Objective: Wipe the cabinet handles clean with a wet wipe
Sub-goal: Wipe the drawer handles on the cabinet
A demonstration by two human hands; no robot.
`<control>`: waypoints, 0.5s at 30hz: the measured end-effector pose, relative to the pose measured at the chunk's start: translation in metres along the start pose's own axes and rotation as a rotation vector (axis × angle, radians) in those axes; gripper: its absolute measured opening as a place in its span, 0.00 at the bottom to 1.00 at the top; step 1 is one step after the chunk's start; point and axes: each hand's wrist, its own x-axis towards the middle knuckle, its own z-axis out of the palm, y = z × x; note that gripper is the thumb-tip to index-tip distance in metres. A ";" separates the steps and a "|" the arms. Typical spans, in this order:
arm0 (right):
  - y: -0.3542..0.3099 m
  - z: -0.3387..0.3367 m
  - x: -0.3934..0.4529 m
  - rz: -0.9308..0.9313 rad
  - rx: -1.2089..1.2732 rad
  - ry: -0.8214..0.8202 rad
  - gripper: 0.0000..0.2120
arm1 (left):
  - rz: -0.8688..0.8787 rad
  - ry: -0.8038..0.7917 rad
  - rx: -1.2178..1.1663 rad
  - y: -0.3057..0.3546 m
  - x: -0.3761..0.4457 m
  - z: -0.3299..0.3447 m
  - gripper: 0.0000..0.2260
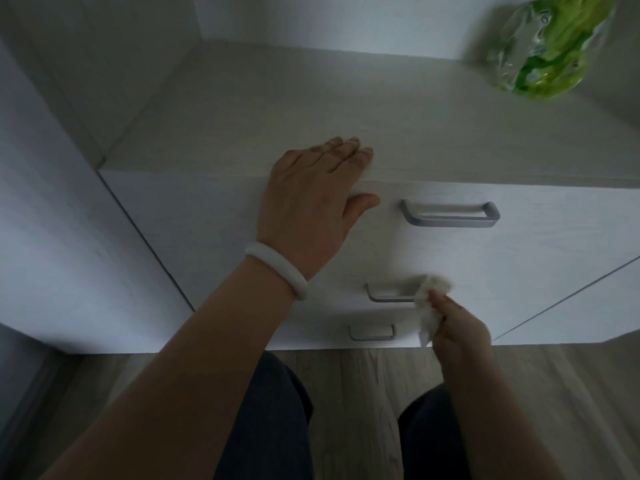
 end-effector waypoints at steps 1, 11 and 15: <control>-0.006 -0.004 0.003 -0.055 -0.055 0.050 0.17 | -0.002 -0.003 0.002 0.000 0.000 0.000 0.22; 0.011 0.014 -0.009 -0.283 -0.323 0.119 0.09 | -0.011 -0.014 -0.003 0.002 0.000 -0.002 0.22; 0.010 0.011 -0.009 -0.356 -0.456 0.082 0.09 | -0.007 -0.012 0.005 0.001 0.001 0.000 0.22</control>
